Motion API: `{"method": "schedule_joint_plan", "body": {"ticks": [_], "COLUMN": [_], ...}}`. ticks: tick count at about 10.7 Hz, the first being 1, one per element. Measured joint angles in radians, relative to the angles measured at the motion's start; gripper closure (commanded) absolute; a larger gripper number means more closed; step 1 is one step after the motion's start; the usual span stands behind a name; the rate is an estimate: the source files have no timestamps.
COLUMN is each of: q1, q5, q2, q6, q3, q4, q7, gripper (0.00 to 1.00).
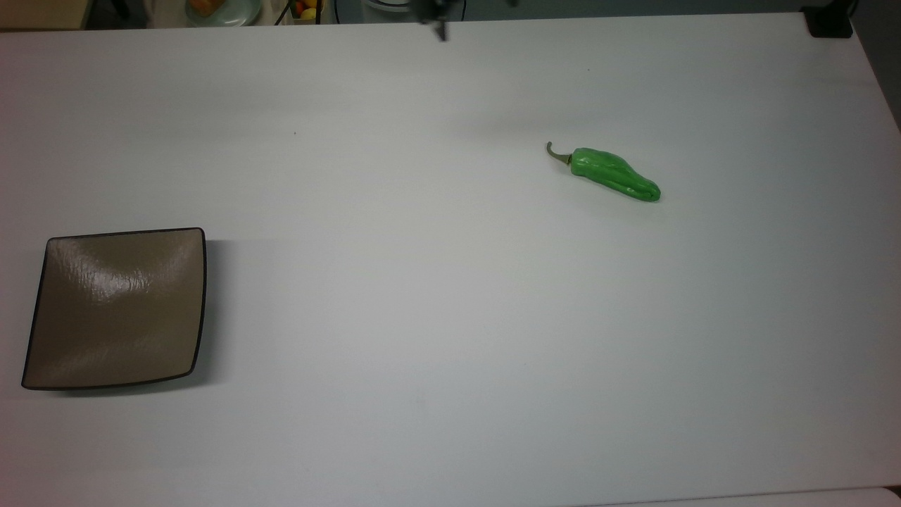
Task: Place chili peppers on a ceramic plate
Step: 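Move the open gripper over the green chili pepper, then lower the gripper and close it around the green chili pepper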
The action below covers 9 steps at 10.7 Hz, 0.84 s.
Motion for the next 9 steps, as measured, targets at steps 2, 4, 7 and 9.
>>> {"method": "schedule_joint_plan", "body": {"ticks": [2, 4, 7, 9], "q1": [0.008, 0.015, 0.066, 0.105], "q5": [0.0, 0.001, 0.005, 0.005], "q2": [0.033, 0.092, 0.199, 0.267], "q6": [0.0, 0.009, 0.197, 0.31], "q3": [0.084, 0.135, 0.14, 0.14], "q4": [-0.004, -0.007, -0.045, -0.062], "q7": [0.0, 0.0, -0.001, -0.001], "gripper": [0.0, 0.0, 0.0, 0.0]}}
